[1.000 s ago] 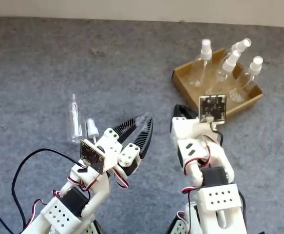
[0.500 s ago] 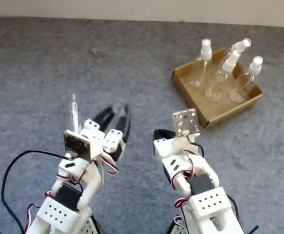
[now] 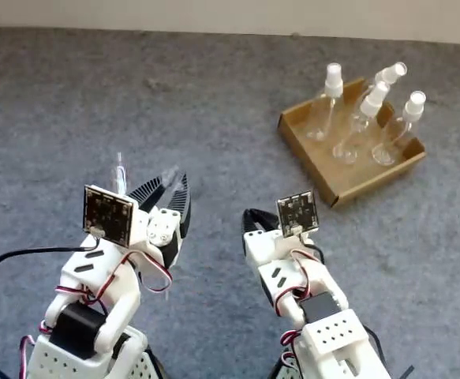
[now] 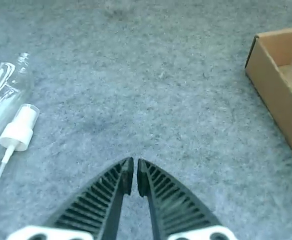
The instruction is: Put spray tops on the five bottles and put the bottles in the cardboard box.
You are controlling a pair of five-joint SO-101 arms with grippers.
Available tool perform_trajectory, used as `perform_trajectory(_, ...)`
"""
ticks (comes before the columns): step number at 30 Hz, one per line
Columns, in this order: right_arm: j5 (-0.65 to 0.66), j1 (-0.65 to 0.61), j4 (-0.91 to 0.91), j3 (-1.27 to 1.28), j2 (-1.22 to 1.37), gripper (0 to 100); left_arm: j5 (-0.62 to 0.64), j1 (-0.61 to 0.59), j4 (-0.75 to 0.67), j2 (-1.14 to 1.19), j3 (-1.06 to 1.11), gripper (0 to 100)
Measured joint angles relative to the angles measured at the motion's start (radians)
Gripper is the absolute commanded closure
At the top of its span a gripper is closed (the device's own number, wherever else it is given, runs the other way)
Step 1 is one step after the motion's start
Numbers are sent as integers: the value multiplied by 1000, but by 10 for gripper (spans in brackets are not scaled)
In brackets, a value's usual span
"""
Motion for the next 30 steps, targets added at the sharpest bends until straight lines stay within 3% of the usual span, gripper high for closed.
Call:
perform_trajectory(6, 0, 0, 0, 0, 0, 993, -6, -12, 6, 193, -71, 995)
perform_trajectory(15, 0, 0, -6, 0, -2, 993, -6, -160, 6, 549, -219, 995)
perform_trajectory(21, 0, 0, -6, 0, -2, 992, -6, -275, 15, 586, -267, 995)
perform_trajectory(30, 0, 0, -6, 0, -2, 992, -8, -552, 207, 589, -269, 995)
